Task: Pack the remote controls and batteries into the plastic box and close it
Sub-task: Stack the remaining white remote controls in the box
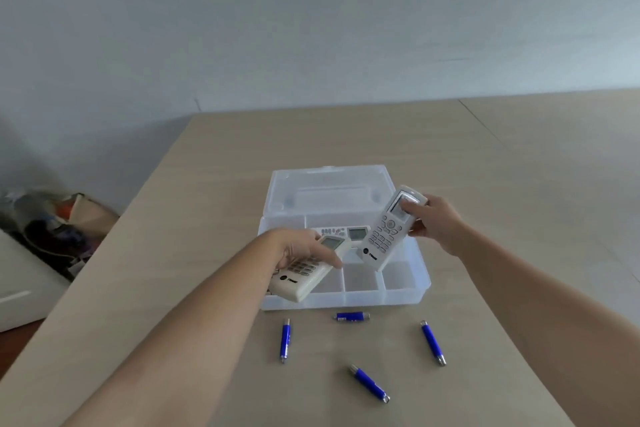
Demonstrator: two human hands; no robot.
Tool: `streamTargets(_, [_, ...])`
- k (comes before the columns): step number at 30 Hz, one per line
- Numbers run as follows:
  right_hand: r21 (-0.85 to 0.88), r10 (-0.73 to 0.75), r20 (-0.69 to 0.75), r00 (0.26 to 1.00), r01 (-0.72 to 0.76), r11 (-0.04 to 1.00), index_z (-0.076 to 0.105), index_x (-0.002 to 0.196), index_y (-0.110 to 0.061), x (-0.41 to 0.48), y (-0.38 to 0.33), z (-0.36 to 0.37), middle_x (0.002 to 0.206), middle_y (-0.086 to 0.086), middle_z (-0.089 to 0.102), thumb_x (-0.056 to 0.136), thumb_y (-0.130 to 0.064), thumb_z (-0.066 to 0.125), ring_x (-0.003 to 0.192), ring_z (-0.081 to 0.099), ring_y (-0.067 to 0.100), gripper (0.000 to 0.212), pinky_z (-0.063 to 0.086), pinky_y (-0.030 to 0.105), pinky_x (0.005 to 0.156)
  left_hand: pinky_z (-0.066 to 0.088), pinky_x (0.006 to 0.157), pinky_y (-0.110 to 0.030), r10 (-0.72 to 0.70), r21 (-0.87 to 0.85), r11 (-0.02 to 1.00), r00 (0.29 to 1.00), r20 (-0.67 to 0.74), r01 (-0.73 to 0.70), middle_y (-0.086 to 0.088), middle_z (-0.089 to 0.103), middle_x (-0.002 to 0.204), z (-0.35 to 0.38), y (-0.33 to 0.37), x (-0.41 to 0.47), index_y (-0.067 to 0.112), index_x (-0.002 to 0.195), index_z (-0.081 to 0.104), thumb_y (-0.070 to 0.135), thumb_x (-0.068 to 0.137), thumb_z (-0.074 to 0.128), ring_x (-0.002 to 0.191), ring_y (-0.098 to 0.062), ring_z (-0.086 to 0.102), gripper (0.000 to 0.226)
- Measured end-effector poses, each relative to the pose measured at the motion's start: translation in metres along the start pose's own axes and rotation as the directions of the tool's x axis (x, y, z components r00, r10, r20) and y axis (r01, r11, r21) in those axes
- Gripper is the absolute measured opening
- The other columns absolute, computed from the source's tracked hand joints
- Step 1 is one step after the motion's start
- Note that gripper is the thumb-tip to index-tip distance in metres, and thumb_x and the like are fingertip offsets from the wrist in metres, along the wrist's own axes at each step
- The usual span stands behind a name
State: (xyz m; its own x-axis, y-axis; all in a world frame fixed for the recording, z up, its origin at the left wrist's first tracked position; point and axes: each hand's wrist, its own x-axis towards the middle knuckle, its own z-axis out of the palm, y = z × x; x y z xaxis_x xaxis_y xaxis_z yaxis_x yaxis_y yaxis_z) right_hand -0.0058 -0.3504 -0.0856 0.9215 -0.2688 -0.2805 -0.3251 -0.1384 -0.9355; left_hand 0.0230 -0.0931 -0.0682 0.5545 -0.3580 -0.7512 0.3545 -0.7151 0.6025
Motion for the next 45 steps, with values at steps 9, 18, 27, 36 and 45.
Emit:
streamTargets(9, [0.276,0.232,-0.077,0.970,-0.203,0.939,0.051,0.082,-0.004,0.052,0.010,0.056,0.080,0.017,0.059,0.092,-0.009,0.052,0.066,0.064,0.030,0.011,0.060,0.039,0.070,0.048,0.070,-0.031,0.176,-0.019,0.982,0.947,-0.270,-0.188,-0.007,0.062,0.096,-0.055,0.007,0.023,0.025,0.121,0.060,0.008,0.074,0.071,0.080,-0.025,0.058,0.052])
streamTargets(18, [0.374,0.416,0.036,0.909,-0.398,0.838,0.049,0.113,0.005,0.077,0.025,0.105,0.109,0.024,0.057,0.097,-0.006,0.041,0.100,0.062,0.044,0.021,0.053,0.041,0.084,0.049,0.076,-0.034,0.187,-0.072,0.972,0.919,-0.348,-0.225,0.000,0.060,0.086,-0.069,-0.005,0.062,0.026,0.126,0.060,0.014,0.074,0.071,0.076,-0.021,0.058,0.055])
streamTargets(27, [-0.307,0.391,-0.116,0.913,-0.407,0.860,0.056,0.096,-0.005,0.082,0.030,0.113,0.079,0.008,0.057,0.076,-0.030,0.074,0.070,0.055,0.021,0.037,0.045,0.027,0.057,0.051,0.075,-0.033,0.218,-0.001,0.973,0.921,-0.322,-0.231,-0.002,0.061,0.091,-0.064,-0.004,0.081,0.026,0.120,0.061,0.015,0.073,0.071,0.077,-0.021,0.059,0.049])
streamTargets(36, [-0.757,0.182,-0.190,0.965,-0.262,0.598,0.054,0.121,-0.009,0.076,0.041,0.120,0.126,0.011,0.048,0.068,-0.049,0.076,0.118,0.048,0.030,0.070,0.043,0.035,0.099,0.051,0.075,-0.032,0.245,0.116,0.969,0.917,-0.314,-0.219,-0.001,0.064,0.093,-0.053,-0.002,0.090,0.024,0.112,0.063,0.017,0.070,0.070,0.078,-0.019,0.060,0.043])
streamTargets(45, [-0.694,-0.073,-0.282,0.957,-0.151,0.704,0.055,0.118,-0.002,0.082,0.029,0.056,0.125,0.017,0.049,0.083,-0.008,0.060,0.110,0.053,0.034,0.037,0.047,0.036,0.087,0.044,0.074,-0.026,0.462,0.484,0.832,0.823,-0.330,-0.272,-0.004,0.046,0.107,-0.035,0.034,0.099,0.018,0.115,0.063,0.022,0.068,0.077,0.091,-0.023,0.056,0.049])
